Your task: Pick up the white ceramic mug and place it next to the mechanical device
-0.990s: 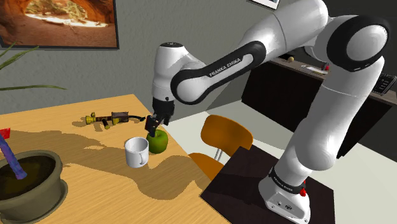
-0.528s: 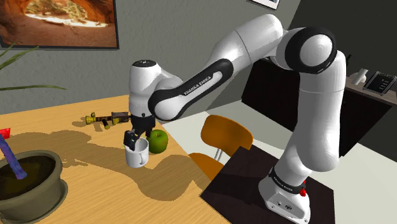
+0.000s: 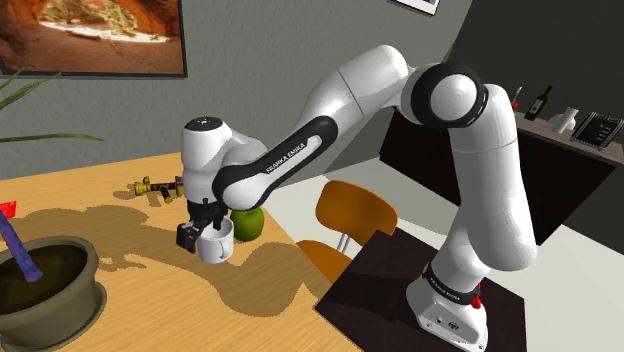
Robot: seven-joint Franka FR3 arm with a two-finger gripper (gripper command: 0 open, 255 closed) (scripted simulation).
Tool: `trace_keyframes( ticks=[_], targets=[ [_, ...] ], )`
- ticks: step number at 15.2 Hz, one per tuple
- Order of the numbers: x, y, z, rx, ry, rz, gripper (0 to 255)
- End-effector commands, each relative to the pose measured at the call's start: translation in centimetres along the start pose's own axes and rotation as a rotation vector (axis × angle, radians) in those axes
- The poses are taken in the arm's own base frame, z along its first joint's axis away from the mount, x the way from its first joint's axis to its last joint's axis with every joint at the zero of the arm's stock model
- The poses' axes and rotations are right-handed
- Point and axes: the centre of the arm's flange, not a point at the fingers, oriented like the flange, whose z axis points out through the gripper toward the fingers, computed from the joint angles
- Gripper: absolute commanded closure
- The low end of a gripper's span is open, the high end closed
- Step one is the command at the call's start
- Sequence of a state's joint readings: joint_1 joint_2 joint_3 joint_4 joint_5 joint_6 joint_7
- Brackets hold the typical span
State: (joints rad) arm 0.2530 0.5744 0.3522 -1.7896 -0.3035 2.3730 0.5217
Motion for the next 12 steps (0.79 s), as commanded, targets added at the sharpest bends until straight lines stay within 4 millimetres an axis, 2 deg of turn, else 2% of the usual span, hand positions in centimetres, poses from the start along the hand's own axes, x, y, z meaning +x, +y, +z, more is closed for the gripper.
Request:
trace_keyframes(
  ticks=[1, 3, 11, 12],
  targets=[
    [0.1, 0.0, 1.1, 0.000, 0.000, 0.000, 0],
    [0.1, 0.0, 2.4, 0.000, 0.000, 0.000, 0],
    [0.1, 0.0, 2.4, 0.000, 0.000, 0.000, 0],
    [0.1, 0.0, 2.4, 0.000, 0.000, 0.000, 255]
  ],
)
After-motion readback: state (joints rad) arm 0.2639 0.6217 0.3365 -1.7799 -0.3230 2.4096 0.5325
